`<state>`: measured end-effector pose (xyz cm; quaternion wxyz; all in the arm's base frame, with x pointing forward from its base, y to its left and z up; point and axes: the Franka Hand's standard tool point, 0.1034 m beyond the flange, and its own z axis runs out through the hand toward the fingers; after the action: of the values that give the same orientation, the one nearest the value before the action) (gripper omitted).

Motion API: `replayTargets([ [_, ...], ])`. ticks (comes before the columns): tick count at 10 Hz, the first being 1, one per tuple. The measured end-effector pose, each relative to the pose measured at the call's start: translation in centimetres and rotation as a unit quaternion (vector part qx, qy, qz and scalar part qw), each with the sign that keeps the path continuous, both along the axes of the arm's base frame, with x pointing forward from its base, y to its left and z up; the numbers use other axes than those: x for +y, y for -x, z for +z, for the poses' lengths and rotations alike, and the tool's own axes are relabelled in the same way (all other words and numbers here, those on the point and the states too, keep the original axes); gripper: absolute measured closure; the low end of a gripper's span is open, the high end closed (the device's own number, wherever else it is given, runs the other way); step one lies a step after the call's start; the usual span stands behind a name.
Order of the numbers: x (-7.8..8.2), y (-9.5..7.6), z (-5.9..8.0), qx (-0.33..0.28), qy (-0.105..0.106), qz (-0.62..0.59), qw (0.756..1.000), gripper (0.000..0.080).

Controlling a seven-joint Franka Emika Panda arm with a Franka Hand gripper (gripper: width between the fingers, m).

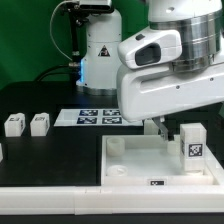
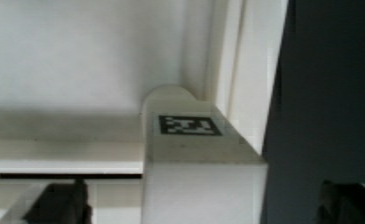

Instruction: Assemble one leg

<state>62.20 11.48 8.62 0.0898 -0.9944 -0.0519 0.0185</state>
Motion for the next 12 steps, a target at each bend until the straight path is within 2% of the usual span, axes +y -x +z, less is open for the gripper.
replayTargets([
  [1,0.25,-0.03,0.11,-0.001,0.000,0.002,1.000,0.0200],
  [2,0.31,-0.02,0.11,-0.001,0.000,0.004,1.000,0.0377],
  [3,0.27,-0.01,0.10,-0.001,-0.001,0.003,1.000,0.0377],
  [4,0.19,-0.04,0.10,-0.001,0.000,0.002,1.000,0.0498],
  [9,0.09,-0.05,0.09,0.006,0.000,-0.040,0.999,0.0498],
  [11,0.07,-0.05,0.04,0.022,0.006,-0.176,0.984,0.0498],
  [12,0.05,-0.04,0.00,0.033,0.010,-0.268,0.963,0.0498],
])
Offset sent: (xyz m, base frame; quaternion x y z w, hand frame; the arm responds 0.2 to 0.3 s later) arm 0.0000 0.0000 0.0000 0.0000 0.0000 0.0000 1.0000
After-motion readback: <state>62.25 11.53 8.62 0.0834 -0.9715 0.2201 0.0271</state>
